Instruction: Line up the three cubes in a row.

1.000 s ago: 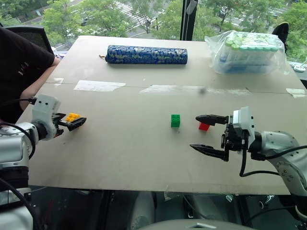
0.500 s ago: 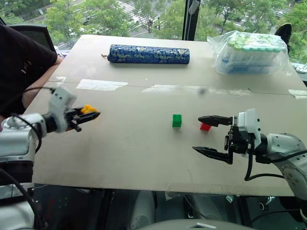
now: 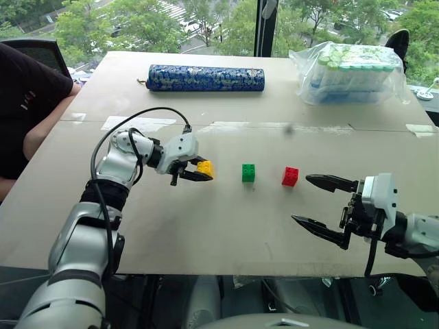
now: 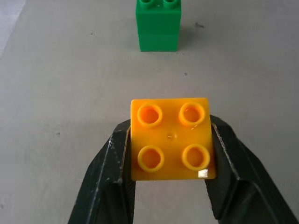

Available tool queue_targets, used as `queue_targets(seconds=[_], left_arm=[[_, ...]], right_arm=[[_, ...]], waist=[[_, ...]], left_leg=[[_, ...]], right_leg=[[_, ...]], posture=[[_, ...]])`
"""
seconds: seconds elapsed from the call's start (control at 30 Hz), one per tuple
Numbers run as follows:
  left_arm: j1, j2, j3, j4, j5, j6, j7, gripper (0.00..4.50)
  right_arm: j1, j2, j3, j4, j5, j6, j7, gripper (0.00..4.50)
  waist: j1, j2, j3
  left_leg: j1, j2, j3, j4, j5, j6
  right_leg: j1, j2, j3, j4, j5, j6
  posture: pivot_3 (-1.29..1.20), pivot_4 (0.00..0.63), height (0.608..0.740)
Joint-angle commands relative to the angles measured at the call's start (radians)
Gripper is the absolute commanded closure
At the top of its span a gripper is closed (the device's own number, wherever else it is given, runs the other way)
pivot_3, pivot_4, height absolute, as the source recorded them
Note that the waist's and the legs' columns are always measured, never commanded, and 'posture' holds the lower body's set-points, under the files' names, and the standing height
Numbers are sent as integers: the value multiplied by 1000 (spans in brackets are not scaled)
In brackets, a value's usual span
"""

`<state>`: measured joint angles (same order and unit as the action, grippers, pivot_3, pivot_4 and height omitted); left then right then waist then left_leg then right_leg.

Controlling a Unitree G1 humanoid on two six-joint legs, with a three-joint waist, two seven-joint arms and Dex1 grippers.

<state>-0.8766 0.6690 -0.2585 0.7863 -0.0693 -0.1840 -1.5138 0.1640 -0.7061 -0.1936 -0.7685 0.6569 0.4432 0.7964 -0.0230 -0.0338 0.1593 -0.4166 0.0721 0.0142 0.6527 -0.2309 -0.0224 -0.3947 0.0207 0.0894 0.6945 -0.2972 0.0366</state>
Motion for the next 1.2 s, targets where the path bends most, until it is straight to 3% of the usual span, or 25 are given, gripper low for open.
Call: queue_targets(seconds=[0.03,0.27,0.83,0.9,0.93,1.07,1.2], left_arm=[[-77,-34,0,141,36,-115,-30,3214],[-144,-84,-2,270,86,-205,-54,3214],[-181,-109,-1,337,149,-247,-29,3214],[-183,-109,0,339,152,-244,-25,2154],[-183,-109,2,339,151,-241,-29,1881],[-183,-97,34,315,115,-212,-51,21],[-91,-13,120,111,-20,-73,-99,21]], right_arm=[[31,1,-45,-73,14,-5,-39,26],[87,-3,-66,-107,16,-5,-70,26],[136,-26,-114,-114,14,-1,-74,26],[129,-30,-112,-111,16,2,-75,26],[126,-31,-111,-110,18,4,-75,26],[120,-36,-111,-106,21,8,-75,26],[131,-43,-123,-84,12,12,-74,26]], waist=[[5,0,0],[7,0,0],[7,0,0],[6,0,0],[6,0,0],[7,-1,0],[1,0,0]], left_leg=[[0,0,0,0,0,0],[0,0,0,1,0,0],[0,0,0,1,0,0],[0,0,0,1,0,0],[0,0,0,1,0,0],[0,0,0,1,0,0],[0,0,0,1,0,0]], right_leg=[[0,0,0,0,0,0],[0,0,0,0,0,0],[0,0,0,1,0,0],[0,0,0,1,0,0],[0,0,0,1,0,0],[0,0,0,1,0,0],[0,0,0,1,0,0]], posture=[[0,150,740],[0,150,740],[0,150,740],[0,150,740],[0,150,740],[0,150,740],[0,150,740]])
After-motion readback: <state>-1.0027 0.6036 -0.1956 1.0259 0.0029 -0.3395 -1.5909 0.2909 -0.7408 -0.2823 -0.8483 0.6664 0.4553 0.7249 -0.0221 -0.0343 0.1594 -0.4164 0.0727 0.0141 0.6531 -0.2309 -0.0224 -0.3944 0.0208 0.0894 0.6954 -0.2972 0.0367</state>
